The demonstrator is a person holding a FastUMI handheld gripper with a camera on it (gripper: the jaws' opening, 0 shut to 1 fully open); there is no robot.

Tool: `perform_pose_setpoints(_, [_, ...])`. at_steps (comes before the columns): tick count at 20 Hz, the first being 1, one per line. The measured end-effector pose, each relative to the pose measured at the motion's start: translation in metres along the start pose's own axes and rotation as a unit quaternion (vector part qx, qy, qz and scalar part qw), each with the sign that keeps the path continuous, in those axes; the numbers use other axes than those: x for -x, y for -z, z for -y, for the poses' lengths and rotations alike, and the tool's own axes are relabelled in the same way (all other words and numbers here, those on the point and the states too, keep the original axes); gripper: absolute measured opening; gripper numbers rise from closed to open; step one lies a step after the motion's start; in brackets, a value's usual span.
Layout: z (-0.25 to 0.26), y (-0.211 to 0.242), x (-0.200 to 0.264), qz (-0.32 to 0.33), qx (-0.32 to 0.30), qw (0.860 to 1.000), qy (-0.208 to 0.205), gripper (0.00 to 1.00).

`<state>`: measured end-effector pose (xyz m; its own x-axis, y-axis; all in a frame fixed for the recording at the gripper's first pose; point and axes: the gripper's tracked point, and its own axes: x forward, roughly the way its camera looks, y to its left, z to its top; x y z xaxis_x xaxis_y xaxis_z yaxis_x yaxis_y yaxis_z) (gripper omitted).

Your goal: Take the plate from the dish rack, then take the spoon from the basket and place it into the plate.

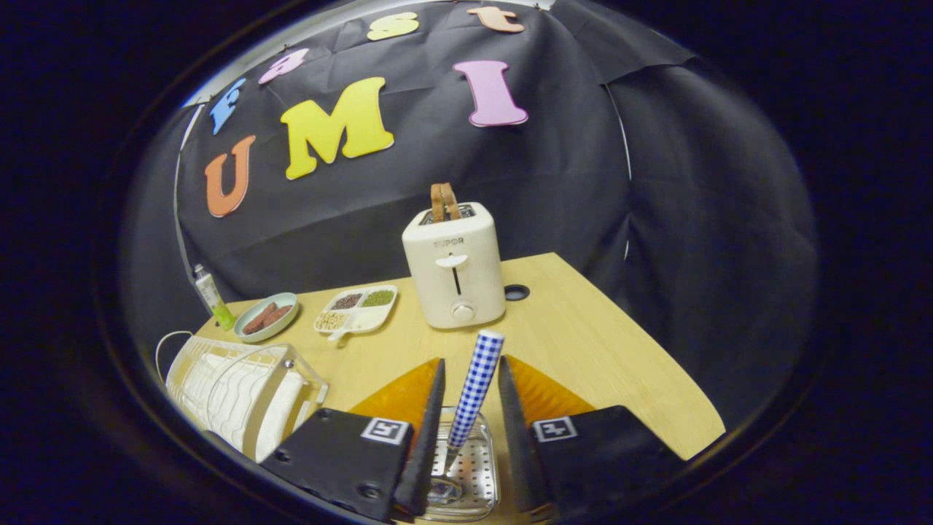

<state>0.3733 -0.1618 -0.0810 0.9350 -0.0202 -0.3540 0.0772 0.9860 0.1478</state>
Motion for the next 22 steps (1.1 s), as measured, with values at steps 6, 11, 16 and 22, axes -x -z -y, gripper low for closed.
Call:
perform_pose_setpoints(6, [-0.008,-0.037,0.033,0.089,0.019,0.996,0.009,0.13])
perform_pose_setpoints(11, [-0.037,-0.088,0.097,0.182,0.056,0.982,0.015,0.13])
perform_pose_setpoints(16, [-0.103,-0.105,0.185,0.233,0.08,0.969,-0.018,0.13])
perform_pose_setpoints(22, [-0.187,-0.076,0.274,0.24,0.077,0.965,-0.074,0.13])
